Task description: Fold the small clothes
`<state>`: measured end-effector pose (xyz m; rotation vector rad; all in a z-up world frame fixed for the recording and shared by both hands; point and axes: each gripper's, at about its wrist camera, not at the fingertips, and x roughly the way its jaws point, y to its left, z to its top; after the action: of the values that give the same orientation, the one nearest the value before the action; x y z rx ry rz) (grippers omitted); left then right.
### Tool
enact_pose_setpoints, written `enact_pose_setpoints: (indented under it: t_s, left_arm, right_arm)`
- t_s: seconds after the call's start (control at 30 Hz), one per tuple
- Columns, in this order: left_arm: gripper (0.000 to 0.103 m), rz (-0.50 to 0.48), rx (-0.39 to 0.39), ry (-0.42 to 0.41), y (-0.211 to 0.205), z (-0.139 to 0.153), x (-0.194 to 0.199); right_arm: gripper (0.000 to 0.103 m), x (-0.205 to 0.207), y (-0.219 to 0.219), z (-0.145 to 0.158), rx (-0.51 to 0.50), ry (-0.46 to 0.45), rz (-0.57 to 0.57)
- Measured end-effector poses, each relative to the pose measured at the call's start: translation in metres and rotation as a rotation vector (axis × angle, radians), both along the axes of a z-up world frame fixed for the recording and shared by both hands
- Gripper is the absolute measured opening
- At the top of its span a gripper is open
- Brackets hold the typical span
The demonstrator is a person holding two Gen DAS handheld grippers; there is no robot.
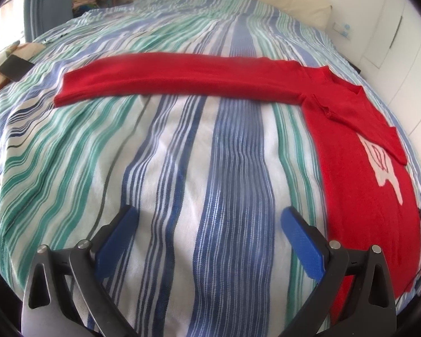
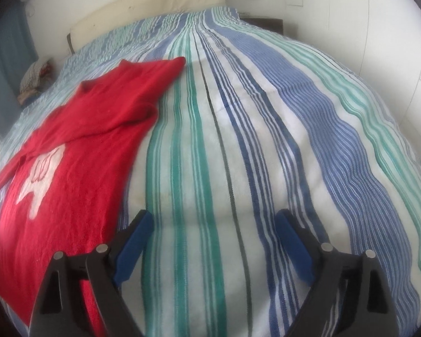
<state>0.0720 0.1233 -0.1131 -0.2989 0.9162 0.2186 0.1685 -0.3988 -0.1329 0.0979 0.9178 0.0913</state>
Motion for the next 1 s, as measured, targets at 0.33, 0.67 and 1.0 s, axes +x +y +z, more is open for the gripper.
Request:
enact_pose_setpoints:
  t_s: [0.33, 0.67, 1.0]
  left_arm:
    - [0.102, 0.033, -0.100, -0.040, 0.013, 0.008, -0.006]
    - [0.102, 0.031, -0.118, -0.049, 0.015, 0.013, -0.009]
    - [0.102, 0.012, -0.205, -0.085, 0.053, 0.046, -0.004]
  right_arm:
    - [0.098, -0.003, 0.008, -0.006, -0.027, -0.019, 0.016]
    - [0.098, -0.002, 0.009, -0.006, -0.033, -0.024, 0.015]
    - [0.099, -0.002, 0.009, -0.006, -0.033, -0.024, 0.015]
